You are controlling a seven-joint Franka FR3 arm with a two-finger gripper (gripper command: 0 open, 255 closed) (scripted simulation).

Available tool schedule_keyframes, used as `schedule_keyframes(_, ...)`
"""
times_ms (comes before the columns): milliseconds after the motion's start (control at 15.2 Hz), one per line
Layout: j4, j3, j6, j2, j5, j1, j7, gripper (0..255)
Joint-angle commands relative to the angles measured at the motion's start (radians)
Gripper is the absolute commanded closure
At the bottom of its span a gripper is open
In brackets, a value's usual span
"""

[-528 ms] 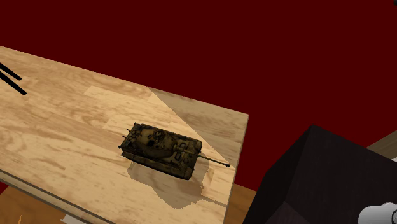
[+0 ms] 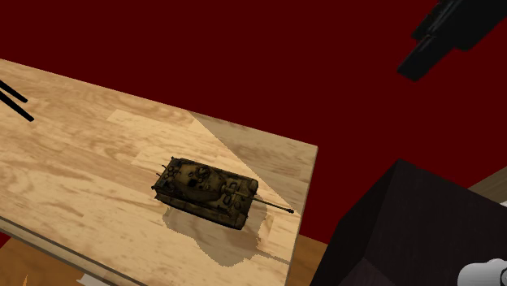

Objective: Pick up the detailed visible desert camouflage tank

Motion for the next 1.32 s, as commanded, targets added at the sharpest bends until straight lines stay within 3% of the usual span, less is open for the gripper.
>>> schedule_keyframes(0,-0.043,0.003,0.088,0.035,0.008,0.009,-0.007,0)
schedule_keyframes(660,-0.114,0.02,0.477,0.319,0.063,0.071,-0.049,0)
schedule_keyframes(1254,-0.04,0.031,0.778,0.663,0.152,0.134,-0.126,0)
